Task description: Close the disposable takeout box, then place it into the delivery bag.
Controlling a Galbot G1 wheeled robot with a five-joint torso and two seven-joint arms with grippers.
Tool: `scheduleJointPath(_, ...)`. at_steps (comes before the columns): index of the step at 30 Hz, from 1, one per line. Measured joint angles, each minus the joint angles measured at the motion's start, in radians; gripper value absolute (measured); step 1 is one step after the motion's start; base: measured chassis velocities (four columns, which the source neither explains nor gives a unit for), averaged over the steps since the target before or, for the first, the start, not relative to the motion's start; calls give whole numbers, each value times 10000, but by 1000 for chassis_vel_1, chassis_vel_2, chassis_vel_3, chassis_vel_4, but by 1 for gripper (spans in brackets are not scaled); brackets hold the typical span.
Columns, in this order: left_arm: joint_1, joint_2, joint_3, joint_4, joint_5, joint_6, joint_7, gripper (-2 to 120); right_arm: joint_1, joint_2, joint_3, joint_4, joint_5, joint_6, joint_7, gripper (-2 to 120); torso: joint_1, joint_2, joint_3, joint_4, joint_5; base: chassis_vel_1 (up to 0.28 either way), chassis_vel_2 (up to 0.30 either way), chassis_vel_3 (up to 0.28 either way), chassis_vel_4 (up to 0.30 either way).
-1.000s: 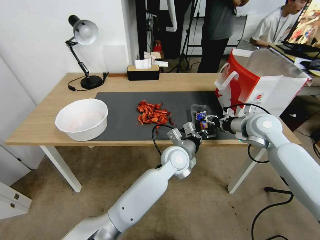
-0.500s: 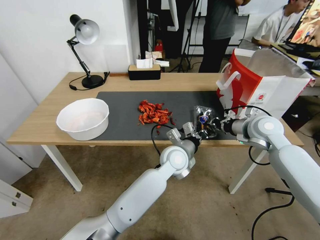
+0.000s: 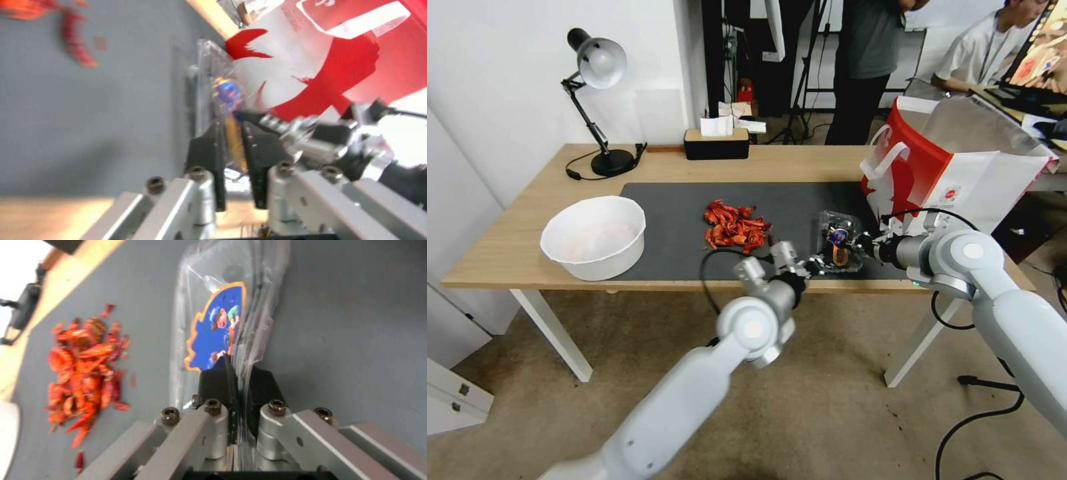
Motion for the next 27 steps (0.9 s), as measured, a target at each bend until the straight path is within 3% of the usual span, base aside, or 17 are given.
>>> scheduleJointPath(10, 2678, 1338, -1821, -1891, 982, 301, 690, 47, 40, -199, 138, 938, -606, 428, -1012, 0, -4, 4, -3, 3, -4, 0, 0, 0, 0)
scheduleJointPath(13, 3760, 1735, -2542, -2423, 1751, 252, 1247, 64, 351, -267, 235, 1478, -744, 725, -1259, 0, -4, 5, -4, 1, -3, 0, 0, 0, 0)
scheduleJointPath(17, 4246, 1844, -2837, -2588, 1945, 201, 1401, 72, 702, -315, 282, 1689, -804, 1044, -1384, 0, -4, 4, -4, 2, -2, 0, 0, 0, 0)
scheduleJointPath(22, 5144, 1983, -3479, -2882, 2119, 36, 1609, 96, 2445, -407, 327, 1505, -844, 2406, -1302, 0, -4, 5, -4, 3, -4, 0, 0, 0, 0)
scheduleJointPath(27, 5432, 1975, -3664, -2917, 2173, -80, 1647, 99, 3648, -526, 104, 467, -1450, 2988, -1167, 0, -3, 5, -3, 3, 1, 0, 0, 0, 0)
